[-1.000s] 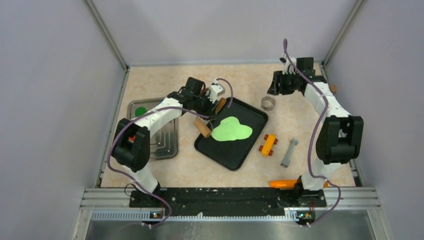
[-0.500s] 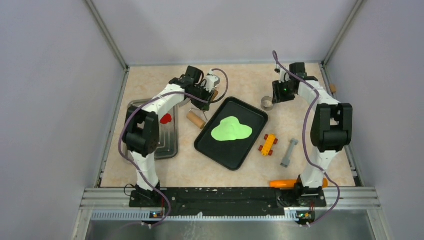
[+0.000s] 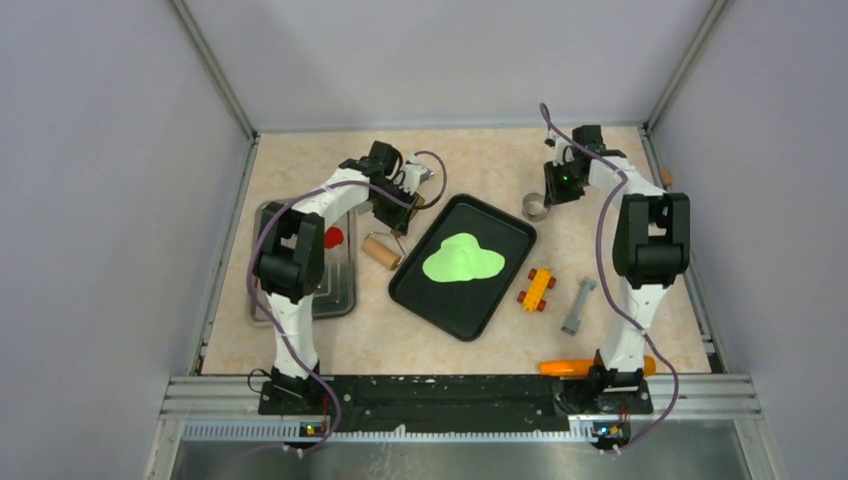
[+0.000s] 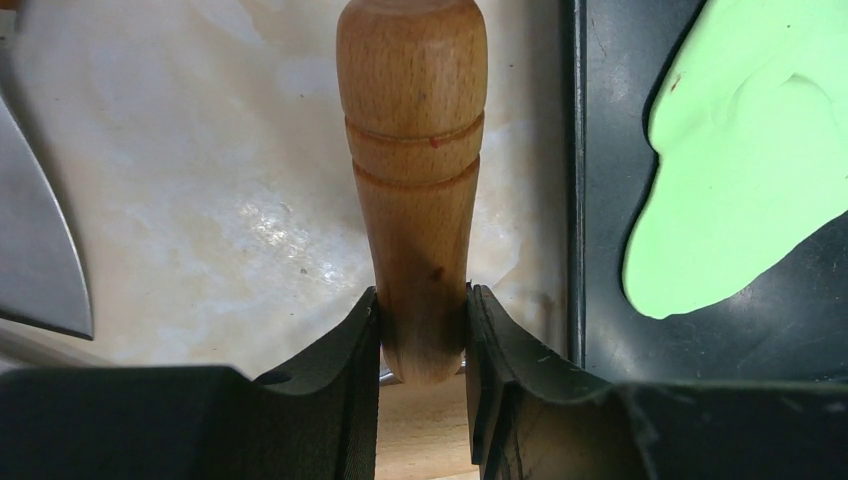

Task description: Roll out the dumpling wrappers from the dough

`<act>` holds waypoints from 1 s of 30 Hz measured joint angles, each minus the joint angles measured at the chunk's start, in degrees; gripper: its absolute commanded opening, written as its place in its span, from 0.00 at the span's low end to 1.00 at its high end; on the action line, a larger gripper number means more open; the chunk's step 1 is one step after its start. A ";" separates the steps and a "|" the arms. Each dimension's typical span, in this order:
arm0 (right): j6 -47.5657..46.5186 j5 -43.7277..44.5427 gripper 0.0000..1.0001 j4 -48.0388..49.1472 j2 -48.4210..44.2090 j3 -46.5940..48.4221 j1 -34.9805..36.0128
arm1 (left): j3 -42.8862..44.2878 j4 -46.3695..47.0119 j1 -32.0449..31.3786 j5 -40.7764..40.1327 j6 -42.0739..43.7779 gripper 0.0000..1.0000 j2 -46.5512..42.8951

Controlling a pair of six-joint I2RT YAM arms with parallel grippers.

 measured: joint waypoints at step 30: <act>7.10 -3.45 0.00 -3.26 -20.22 -9.20 16.24 | 4.17 12.07 -5.75 18.71 -22.51 0.51 -9.64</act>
